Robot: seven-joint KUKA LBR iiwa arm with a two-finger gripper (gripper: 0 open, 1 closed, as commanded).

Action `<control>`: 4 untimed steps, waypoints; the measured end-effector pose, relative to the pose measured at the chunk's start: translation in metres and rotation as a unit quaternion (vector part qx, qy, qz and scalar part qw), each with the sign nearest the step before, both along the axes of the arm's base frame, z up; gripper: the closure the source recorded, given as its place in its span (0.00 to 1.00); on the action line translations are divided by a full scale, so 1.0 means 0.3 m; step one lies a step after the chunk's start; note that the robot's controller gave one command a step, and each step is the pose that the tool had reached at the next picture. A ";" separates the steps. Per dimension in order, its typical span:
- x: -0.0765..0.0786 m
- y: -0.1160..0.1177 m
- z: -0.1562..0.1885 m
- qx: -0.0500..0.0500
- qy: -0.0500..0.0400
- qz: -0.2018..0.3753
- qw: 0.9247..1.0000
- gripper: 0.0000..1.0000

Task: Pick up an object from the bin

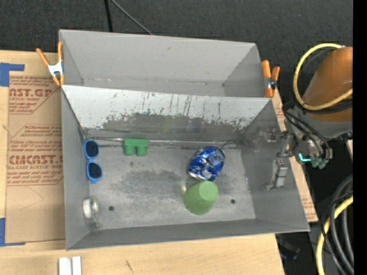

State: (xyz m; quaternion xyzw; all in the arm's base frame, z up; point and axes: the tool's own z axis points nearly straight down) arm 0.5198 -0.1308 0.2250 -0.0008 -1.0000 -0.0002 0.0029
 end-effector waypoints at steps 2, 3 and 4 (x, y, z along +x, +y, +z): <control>0.222 0.361 -0.415 0.001 -0.005 0.211 0.978 0.00; 0.228 0.329 -0.409 0.000 -0.004 0.263 0.965 0.00; 0.238 0.315 -0.524 0.001 -0.002 0.284 0.959 0.00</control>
Offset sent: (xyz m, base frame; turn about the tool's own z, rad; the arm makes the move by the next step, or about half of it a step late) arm 0.0467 0.0649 -0.1550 -0.1992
